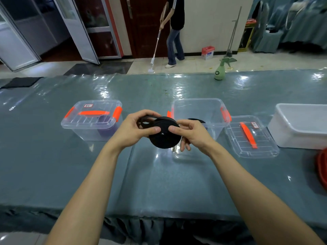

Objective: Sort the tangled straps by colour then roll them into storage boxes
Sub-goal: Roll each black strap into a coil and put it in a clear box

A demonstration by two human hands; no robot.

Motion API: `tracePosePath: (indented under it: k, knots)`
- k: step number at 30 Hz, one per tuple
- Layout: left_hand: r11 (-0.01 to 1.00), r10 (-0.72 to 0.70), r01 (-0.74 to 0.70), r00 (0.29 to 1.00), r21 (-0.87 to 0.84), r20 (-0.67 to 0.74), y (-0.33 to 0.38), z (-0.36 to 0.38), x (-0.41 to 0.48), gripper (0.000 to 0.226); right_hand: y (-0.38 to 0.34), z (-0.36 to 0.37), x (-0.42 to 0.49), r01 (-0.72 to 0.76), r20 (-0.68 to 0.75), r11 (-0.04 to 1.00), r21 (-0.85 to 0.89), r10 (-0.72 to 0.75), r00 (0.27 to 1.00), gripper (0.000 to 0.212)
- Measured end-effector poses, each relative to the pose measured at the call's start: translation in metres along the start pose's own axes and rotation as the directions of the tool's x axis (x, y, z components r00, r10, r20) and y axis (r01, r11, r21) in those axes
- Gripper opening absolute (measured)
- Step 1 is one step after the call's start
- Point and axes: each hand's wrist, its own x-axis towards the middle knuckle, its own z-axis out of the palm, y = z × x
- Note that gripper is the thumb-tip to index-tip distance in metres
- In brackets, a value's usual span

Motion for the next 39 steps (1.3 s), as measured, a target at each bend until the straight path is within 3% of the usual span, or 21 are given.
tracePosePath:
  k: [6,9,11,15,23,28,30,34,39]
  knots:
    - [0.998,-0.046,0.041,0.993,0.047,0.106,0.003,-0.001,0.018,0.039,0.014,-0.001,0.000,-0.031,-0.050,0.997,0.066,0.034,0.998,0.028]
    - [0.998,-0.044,0.037,0.989,0.051,0.142,0.000,0.003,0.032,0.038,0.018,-0.006,-0.004,-0.060,-0.028,0.993,0.100,0.063,0.998,0.042]
    - [0.999,-0.042,0.041,0.989,0.011,0.142,-0.001,0.011,0.044,0.037,0.019,-0.012,-0.003,-0.072,-0.094,0.982,0.177,0.089,0.992,0.049]
    - [0.999,-0.026,0.030,0.993,-0.035,0.112,-0.003,0.034,0.069,0.030,0.022,-0.032,-0.001,-0.043,-0.198,0.960,0.278,0.101,0.975,0.025]
    - [0.989,-0.010,-0.024,0.973,-0.145,-0.231,-0.015,0.086,0.117,0.015,0.026,-0.083,0.026,-0.042,-0.258,0.937,0.347,0.138,0.956,0.040]
    - [0.986,-0.035,0.007,0.986,-0.166,-0.163,-0.029,0.096,0.139,0.025,0.030,-0.113,0.055,-0.077,-0.244,0.933,0.352,0.171,0.955,0.044]
    - [0.986,-0.060,0.024,0.974,-0.163,-0.219,-0.035,0.102,0.151,0.028,0.033,-0.123,0.065,-0.089,-0.245,0.929,0.360,0.186,0.952,0.047]
    - [0.980,-0.150,0.102,0.943,-0.172,-0.297,-0.047,0.115,0.172,0.021,0.042,-0.144,0.084,-0.120,-0.240,0.924,0.364,0.218,0.946,0.031]
    - [0.949,-0.239,0.192,0.955,-0.249,-0.175,-0.067,0.125,0.185,0.038,0.055,-0.164,0.110,-0.178,-0.217,0.899,0.401,0.282,0.935,0.023]
